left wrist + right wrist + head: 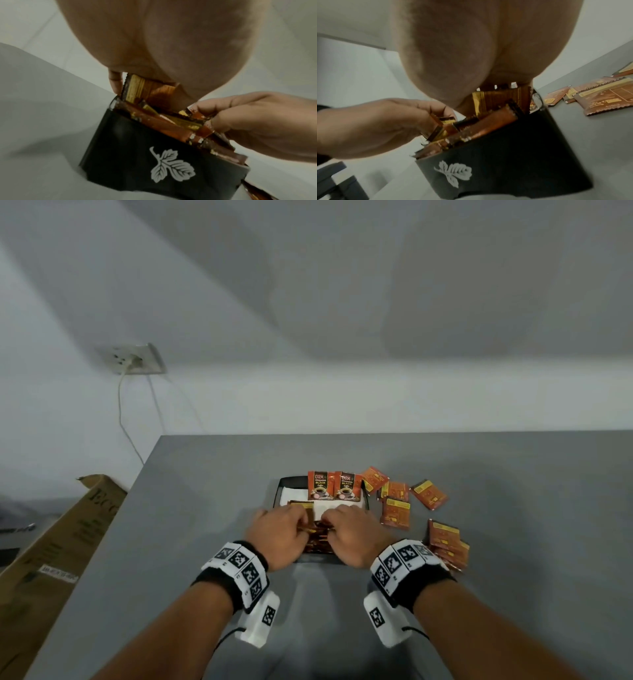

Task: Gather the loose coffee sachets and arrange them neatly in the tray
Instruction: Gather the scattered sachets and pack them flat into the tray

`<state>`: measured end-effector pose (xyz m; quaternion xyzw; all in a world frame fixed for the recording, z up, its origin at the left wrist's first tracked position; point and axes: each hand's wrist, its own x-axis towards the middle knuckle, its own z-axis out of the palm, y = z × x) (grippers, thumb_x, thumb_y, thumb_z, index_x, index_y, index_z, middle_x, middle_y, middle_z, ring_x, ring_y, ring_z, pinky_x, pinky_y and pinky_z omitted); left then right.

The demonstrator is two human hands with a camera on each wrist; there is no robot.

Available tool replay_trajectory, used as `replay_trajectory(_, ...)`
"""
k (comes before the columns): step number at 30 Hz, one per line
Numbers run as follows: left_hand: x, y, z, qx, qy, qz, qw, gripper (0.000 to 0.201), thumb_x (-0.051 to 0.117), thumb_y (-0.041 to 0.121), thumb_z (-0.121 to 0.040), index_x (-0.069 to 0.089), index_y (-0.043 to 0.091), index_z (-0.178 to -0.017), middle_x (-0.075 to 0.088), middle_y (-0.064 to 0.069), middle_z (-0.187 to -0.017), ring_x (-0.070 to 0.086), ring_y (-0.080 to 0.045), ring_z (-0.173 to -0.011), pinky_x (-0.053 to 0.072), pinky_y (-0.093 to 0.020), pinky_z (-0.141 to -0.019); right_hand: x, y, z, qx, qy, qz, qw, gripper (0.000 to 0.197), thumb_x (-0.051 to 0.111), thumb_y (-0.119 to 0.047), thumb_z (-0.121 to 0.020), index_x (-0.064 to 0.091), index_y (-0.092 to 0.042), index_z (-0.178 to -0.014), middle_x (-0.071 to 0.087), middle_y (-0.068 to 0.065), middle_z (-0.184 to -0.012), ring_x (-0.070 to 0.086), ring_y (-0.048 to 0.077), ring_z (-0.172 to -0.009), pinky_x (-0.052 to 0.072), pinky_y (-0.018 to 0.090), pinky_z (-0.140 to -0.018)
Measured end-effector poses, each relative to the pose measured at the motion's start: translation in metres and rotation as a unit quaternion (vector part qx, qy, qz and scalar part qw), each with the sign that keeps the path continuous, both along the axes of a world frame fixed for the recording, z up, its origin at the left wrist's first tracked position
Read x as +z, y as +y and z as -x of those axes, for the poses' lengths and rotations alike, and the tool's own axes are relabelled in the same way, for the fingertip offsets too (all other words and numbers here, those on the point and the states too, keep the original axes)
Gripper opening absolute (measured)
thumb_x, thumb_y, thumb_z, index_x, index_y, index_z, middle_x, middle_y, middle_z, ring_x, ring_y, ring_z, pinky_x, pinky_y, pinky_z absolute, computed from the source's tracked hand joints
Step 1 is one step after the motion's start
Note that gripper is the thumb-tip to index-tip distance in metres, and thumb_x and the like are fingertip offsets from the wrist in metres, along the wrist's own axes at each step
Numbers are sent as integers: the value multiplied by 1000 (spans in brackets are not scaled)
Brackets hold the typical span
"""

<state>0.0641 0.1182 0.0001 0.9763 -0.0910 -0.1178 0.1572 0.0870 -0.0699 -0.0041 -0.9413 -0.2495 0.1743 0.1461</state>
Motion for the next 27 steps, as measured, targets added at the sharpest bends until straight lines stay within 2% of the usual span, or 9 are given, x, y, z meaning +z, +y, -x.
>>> replay_trajectory(3, -8, 5, 1, -63, 19, -83, 994, 68, 40, 63, -75, 50, 29, -133, 53, 8, -126, 51, -16, -118, 32, -39, -106, -4, 2, 4, 1, 13, 13, 1000, 52, 49, -45, -92, 46, -21, -138, 53, 3, -132, 47, 26, -122, 39, 45, -107)
replay_trajectory(6, -16, 6, 1, -109, 14, -129, 986, 84, 47, 74, -62, 45, 28, -132, 51, 8, -126, 50, -16, -116, 30, -40, -110, -7, 3, 9, 13, 20, 17, 1000, 75, 64, -52, -81, 38, -21, -144, 50, 2, -136, 46, 26, -125, 38, 45, -108)
replay_trajectory(10, -19, 0, -4, -94, -36, -125, 987, 70, 61, 59, -71, 46, 23, -129, 54, 3, -125, 56, -18, -110, 36, -34, -107, -14, 9, 9, 11, -35, 23, 999, 77, 73, -44, -79, 38, -18, -142, 52, 3, -135, 49, 27, -124, 40, 44, -109)
replay_trajectory(13, -15, 0, -4, -97, -32, -99, 990, 61, 62, 57, -70, 51, 25, -120, 61, 6, -115, 59, -15, -101, 44, -32, -100, -17, 9, 6, -3, -36, -1, 999, 66, 72, -45, -80, 45, -19, -134, 55, 1, -130, 50, 23, -120, 41, 44, -108)
replay_trajectory(16, -1, 9, -4, -71, 16, -10, 997, 47, 53, 56, -73, 55, 30, -112, 68, 11, -100, 62, -13, -90, 47, -33, -96, -23, 6, 7, 14, -53, 30, 998, 56, 64, -54, -82, 52, -20, -124, 59, 0, -123, 49, 24, -117, 36, 46, -109)
replay_trajectory(19, 11, 20, -23, -5, 22, 55, 998, 33, 43, 39, -90, 62, 28, -115, 72, 3, -103, 66, -18, -91, 52, -36, -91, -26, 7, 6, 18, -65, 13, 998, 68, 61, -62, -80, 51, -19, -131, 58, -1, -126, 50, 23, -119, 33, 47, -112)
replay_trajectory(21, 13, 24, -40, 18, 9, 22, 1000, 31, 41, 23, -96, 64, 23, -117, 72, -1, -108, 66, -21, -96, 51, -38, -93, -26, 10, 7, 21, -63, 2, 998, 76, 63, -60, -80, 41, -22, -142, 57, -1, -132, 52, 24, -122, 34, 48, -112)
replay_trajectory(23, 10, 23, -57, 24, 20, -35, 999, 35, 45, 14, -93, 62, 24, -123, 69, -1, -119, 63, -24, -107, 47, -38, -99, -27, 12, 9, 30, -70, 8, 997, 76, 62, -59, -82, 35, -28, -146, 57, -1, -133, 52, 27, -121, 34, 52, -111)
replay_trajectory(27, 1, 9, -74, -15, 45, -125, 991, 38, 55, 22, -87, 57, 29, -124, 67, 3, -114, 59, -21, -110, 36, -38, -102, -28, 11, 11, 47, -77, 34, 995, 62, 56, -59, -89, 41, -32, -143, 57, 3, -131, 50, 30, -121, 34, 52, -108)
